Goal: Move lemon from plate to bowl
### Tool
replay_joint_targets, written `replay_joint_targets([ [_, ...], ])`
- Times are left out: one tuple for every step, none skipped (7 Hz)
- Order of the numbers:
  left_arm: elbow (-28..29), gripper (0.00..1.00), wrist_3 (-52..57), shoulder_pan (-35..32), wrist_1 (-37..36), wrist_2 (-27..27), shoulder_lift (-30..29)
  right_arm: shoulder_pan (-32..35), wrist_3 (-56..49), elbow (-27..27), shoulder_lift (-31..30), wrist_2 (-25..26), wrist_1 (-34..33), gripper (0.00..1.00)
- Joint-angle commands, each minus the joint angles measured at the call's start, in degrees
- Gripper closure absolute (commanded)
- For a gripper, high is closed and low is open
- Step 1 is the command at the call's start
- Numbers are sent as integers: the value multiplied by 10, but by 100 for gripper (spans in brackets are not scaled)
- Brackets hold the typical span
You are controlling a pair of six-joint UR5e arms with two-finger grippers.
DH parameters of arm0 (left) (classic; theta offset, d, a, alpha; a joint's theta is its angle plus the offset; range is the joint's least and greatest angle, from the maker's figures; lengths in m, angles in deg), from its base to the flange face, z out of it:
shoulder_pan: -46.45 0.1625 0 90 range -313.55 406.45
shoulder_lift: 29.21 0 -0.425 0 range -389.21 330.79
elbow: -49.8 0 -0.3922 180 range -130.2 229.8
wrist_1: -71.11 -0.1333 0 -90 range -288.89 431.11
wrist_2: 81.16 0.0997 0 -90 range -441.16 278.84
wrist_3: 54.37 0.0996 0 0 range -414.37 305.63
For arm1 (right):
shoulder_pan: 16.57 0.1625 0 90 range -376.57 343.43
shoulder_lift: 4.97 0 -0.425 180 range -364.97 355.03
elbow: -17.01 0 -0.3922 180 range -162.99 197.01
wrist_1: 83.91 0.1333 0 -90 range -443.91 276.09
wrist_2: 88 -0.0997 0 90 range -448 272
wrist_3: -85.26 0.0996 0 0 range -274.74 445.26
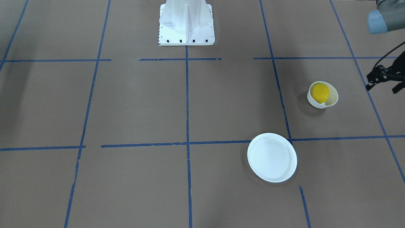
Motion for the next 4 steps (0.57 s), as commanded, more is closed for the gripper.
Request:
replay_joint_targets([
  [6,0,151,-99,-132,-1,-19,0,0,0,0,0,0,0],
  [9,0,209,-127,-189,-1,-16,0,0,0,0,0,0,0],
  [12,0,234,-164,-210,-24,-9,0,0,1,0,0,0,0],
  [13,0,251,-170,-203,-66,22,0,0,0,1,0,0,0],
])
